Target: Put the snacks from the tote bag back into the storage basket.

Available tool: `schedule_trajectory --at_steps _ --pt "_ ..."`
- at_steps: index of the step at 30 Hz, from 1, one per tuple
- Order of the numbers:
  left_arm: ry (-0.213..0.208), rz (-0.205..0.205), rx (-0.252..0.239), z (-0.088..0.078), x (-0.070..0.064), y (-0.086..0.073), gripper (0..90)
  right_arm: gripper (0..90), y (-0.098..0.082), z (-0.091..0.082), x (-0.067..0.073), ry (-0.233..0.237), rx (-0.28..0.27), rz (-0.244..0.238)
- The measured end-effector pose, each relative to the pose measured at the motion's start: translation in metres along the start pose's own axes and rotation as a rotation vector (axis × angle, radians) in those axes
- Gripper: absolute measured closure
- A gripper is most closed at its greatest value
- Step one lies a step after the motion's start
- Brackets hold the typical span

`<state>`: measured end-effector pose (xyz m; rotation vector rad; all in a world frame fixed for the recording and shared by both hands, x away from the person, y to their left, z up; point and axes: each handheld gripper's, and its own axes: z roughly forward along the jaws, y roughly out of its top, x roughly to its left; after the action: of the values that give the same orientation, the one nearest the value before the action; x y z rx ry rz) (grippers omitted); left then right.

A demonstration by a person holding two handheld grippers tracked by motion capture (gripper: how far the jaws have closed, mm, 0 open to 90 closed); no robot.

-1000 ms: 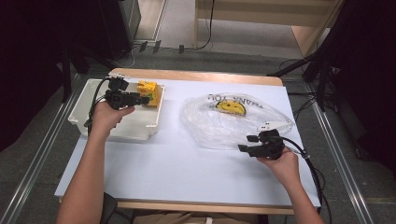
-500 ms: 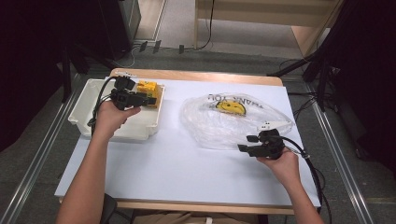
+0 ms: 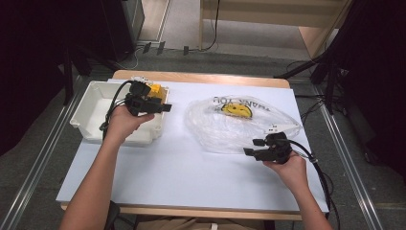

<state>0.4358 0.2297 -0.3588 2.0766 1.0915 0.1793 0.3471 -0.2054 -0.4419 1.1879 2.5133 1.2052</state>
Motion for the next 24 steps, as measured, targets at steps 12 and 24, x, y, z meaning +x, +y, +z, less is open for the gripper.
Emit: schedule_trajectory --at_steps 12,24 --pt "-0.066 0.04 0.019 0.014 -0.021 0.002 41.6 41.6 0.001 -0.001 0.001 0.01 -0.003 0.015" --pt "-0.104 0.062 0.037 0.03 -0.044 0.001 41.9 42.1 0.001 -0.002 0.004 0.015 -0.007 -0.005"
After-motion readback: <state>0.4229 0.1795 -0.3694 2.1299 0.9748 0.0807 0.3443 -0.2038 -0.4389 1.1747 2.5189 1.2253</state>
